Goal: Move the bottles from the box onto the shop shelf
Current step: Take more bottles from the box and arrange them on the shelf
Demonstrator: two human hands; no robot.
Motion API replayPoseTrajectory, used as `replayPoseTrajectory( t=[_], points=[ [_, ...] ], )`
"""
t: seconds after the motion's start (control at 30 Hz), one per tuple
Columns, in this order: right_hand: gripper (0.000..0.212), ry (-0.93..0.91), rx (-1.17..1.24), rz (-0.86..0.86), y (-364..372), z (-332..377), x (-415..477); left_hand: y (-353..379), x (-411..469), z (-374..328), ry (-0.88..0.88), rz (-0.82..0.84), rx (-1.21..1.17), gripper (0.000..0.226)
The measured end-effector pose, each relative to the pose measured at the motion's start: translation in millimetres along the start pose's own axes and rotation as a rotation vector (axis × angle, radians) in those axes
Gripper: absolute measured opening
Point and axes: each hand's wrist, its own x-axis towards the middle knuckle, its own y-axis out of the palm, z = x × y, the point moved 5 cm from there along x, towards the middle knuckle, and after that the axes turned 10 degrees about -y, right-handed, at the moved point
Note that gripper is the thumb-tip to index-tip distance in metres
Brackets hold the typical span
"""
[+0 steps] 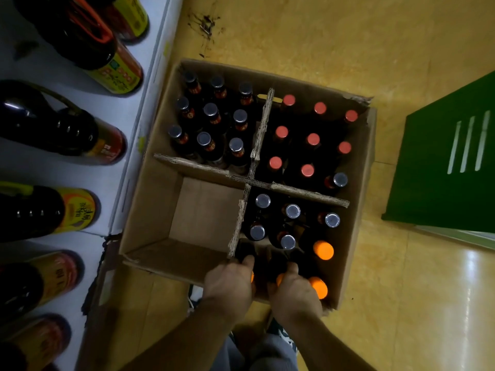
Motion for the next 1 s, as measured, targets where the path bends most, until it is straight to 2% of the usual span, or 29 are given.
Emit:
replayPoseTrajectory(
  t=[0.2, 0.47, 0.7, 1.0],
  points=[
    [0.042, -0.046, -0.067, -0.042, 0, -2, -6, 5, -1, 6, 0.032, -0.023, -0.01, 0.046],
    [0.046, -0.058, 0.002, -0.105, -12, 2, -23, -2, -10, 6, 0.076, -0.028, 0.003, 0.043],
    [0.039, -0.049, 0.011, -0.178, -21, 9, -52, -16, -31, 13, 0.104, -0.103, -0.024, 0.048],
    [0.036, -0.07, -0.032, -0.157, -34, 14, -81, -32, -64, 13, 0.111, -0.135, -0.052, 0.05]
  ],
)
